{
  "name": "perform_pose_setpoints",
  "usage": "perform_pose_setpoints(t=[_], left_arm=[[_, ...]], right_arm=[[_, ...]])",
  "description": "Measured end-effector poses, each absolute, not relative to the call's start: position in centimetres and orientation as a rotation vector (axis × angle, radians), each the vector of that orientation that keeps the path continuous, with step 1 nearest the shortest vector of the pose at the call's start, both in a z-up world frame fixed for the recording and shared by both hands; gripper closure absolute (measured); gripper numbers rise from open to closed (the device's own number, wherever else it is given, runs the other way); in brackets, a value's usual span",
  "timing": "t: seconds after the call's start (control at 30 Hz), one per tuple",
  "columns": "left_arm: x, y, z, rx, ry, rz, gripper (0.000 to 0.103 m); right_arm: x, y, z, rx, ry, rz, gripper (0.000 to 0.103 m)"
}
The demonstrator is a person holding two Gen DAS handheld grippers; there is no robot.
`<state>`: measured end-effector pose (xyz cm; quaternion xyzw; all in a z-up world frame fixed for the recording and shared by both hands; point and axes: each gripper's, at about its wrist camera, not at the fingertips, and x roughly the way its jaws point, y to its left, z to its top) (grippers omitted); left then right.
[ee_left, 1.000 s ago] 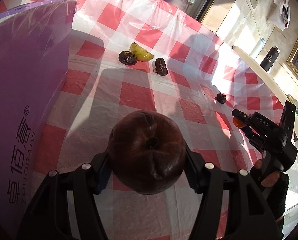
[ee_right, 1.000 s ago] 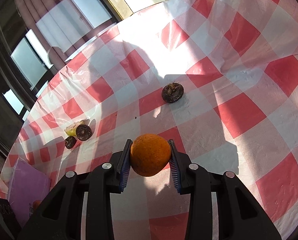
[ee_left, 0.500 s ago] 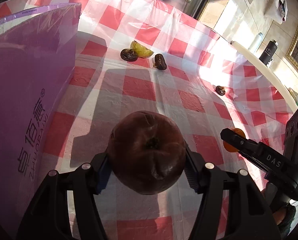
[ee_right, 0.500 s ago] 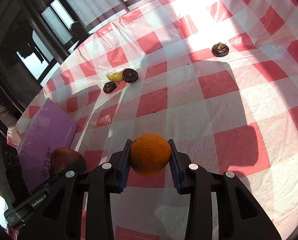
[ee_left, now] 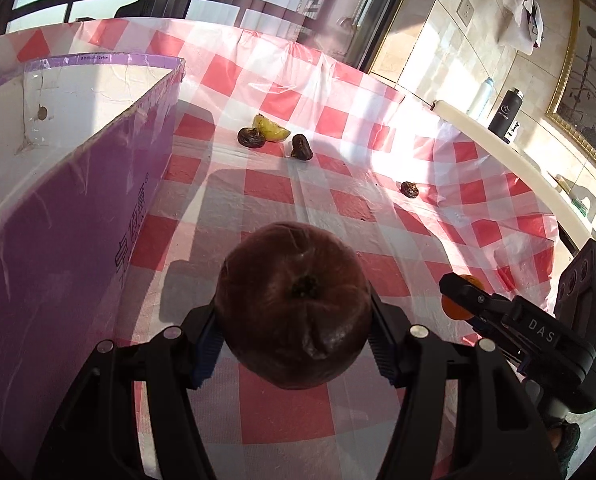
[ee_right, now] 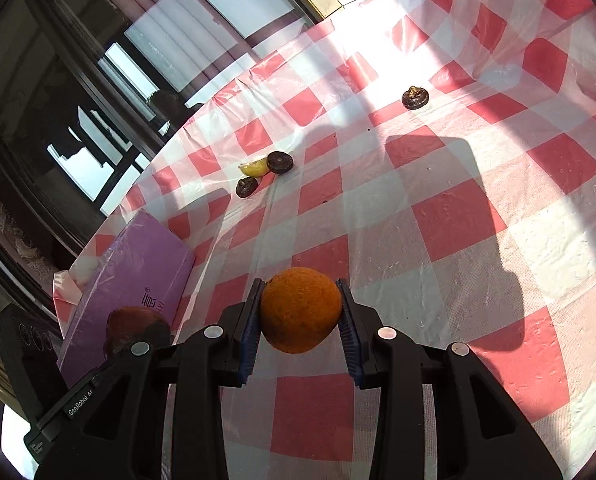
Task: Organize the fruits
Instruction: 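Lower the apple and orange into the white box and open both tools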
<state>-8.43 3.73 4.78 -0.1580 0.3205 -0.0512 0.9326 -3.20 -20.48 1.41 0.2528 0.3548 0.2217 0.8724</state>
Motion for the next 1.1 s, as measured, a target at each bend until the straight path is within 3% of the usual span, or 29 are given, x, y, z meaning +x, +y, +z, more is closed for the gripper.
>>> perform_pose_setpoints(t=[0.33, 0.5, 0.77, 0.97, 1.1], left_arm=[[-14.7, 5.8, 13.2, -0.292, 0.398, -0.119, 0.041], [-16.0, 11.0, 15.0, -0.230, 0.399, 0.076, 0.041], [-13.2, 21.5, 13.7, -0.153, 0.661, 0.306, 0.041], [-9.1, 25.6, 10.5, -0.152, 1.009, 0.244, 0.041], [-7.9, 24.7, 9.4, -0.088, 1.108, 0.196, 0.041]], right_arm=[[-5.9, -14.0, 6.4, 0.420, 0.675, 0.620, 0.067], [-7.9, -6.5, 10.5, 0.265, 0.606, 0.766, 0.067], [-8.2, 7.4, 12.8, -0.160, 0.628, 0.842, 0.067], [-5.9, 15.0, 9.4, -0.600, 0.831, 0.788, 0.067], [-4.6, 17.2, 6.2, -0.754, 0.941, 0.766, 0.067]])
